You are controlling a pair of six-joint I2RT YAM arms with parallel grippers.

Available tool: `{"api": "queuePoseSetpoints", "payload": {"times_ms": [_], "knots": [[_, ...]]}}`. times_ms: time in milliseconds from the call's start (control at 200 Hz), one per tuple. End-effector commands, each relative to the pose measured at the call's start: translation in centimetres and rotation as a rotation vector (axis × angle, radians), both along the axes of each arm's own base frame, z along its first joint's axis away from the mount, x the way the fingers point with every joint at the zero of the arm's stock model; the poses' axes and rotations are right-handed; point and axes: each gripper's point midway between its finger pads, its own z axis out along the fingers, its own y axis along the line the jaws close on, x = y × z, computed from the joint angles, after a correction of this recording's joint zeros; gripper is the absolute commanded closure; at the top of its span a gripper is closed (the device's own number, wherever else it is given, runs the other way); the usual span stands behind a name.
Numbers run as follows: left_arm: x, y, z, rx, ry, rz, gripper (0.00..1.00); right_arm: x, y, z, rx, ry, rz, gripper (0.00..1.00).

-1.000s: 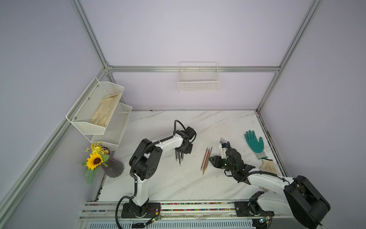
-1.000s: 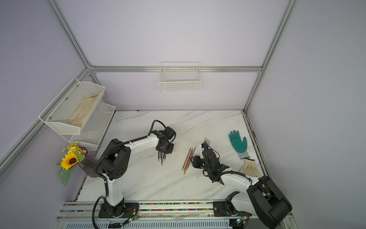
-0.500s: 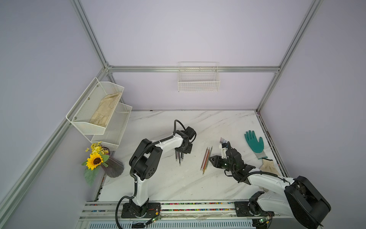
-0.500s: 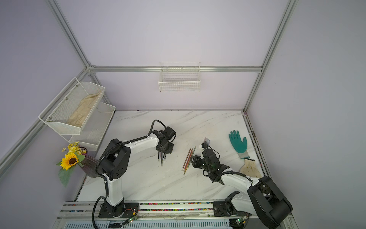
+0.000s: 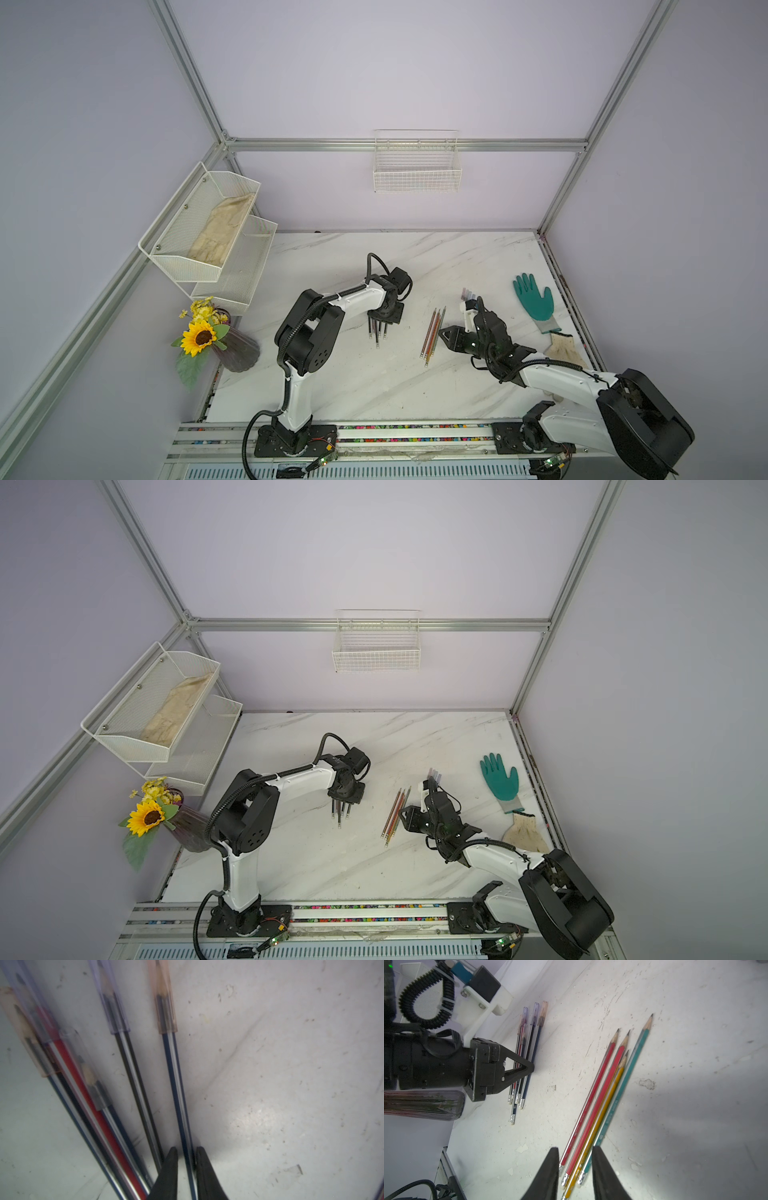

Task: Remove the protective cover of the pencils
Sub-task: Pick up the pencil from the center of the board.

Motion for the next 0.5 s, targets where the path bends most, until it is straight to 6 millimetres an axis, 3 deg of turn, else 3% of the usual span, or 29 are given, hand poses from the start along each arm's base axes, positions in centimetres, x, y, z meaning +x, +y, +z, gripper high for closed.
{"api": "queuePoseSetpoints", "payload": {"times_ms": [0,235,405,495], "knots": [[-0.2,-0.4,-0.3,-0.025,0.018,-0.008,0.90,0.8,0.3,1.4,0.026,-0.038,-0.015,0.69],[-0.4,-1.2,0.1,-0.061,0.024,-0.027,1.00,0.7,0.2,1.7,0.029,-0.044,-0.022,0.69],[-1.1,-3.6,3.4,-0.179,-0.013,-0.111,1.00,0.7,0.6,2.0,0.039,-0.044,0.003,0.70],[-2.0,-4.9,5.6,-0.225,-0.057,-0.145,1.00,0.9,2.0,4.0,0.099,-0.080,0.057,0.69]]}}
